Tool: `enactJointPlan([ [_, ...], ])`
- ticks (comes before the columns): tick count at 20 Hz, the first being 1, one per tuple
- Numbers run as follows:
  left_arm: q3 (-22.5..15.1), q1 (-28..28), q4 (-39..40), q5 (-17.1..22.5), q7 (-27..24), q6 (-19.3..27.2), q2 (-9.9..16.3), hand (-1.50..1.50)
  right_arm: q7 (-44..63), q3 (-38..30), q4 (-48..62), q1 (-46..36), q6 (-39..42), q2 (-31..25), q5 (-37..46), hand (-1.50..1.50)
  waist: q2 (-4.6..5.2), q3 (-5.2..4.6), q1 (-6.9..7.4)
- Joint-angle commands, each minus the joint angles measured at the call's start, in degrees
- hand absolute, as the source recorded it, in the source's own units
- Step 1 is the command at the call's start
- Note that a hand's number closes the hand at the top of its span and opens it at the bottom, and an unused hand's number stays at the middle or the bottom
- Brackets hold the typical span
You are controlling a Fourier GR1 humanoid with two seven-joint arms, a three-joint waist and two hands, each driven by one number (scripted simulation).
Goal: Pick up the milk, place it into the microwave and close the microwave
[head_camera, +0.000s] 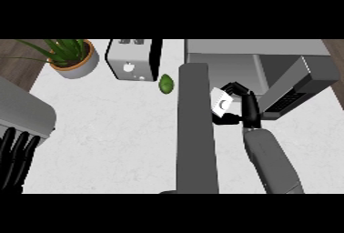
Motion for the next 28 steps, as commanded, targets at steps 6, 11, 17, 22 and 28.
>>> enactJointPlan([
  [6, -1.14, 0.04, -2.45, -0.14, 1.22, -0.20, -0.79, -1.50, -0.86, -7.08, 21.47, -17.04, -4.66, -7.85, 1.23, 1.50, 0.84, 0.15, 2.14],
  [11, -3.23, -2.02, 1.17, -2.50, 0.60, -0.56, -1.07, -1.50, 0.10, -10.07, 25.81, -21.09, -13.63, -9.35, 1.13, 1.50, 1.53, 0.20, 3.22],
  [17, -1.65, -2.57, 1.52, -3.00, 0.47, -0.94, 0.27, -1.50, -2.39, -6.91, 29.35, -23.88, -23.85, -11.38, 6.92, 1.50, 1.91, 0.20, 4.37],
  [22, 0.05, -5.77, 4.63, -3.67, -1.28, -1.37, 1.38, -1.50, -1.71, -4.07, 34.03, -24.97, -20.47, -10.45, 9.92, -1.50, 2.31, 0.21, 4.44],
  [28, -3.18, -4.32, 3.34, -5.58, -1.23, -1.34, 0.05, -1.50, 2.08, -2.46, 36.72, -29.11, -19.08, -8.40, 11.83, -1.50, 2.40, 0.23, 5.49],
])
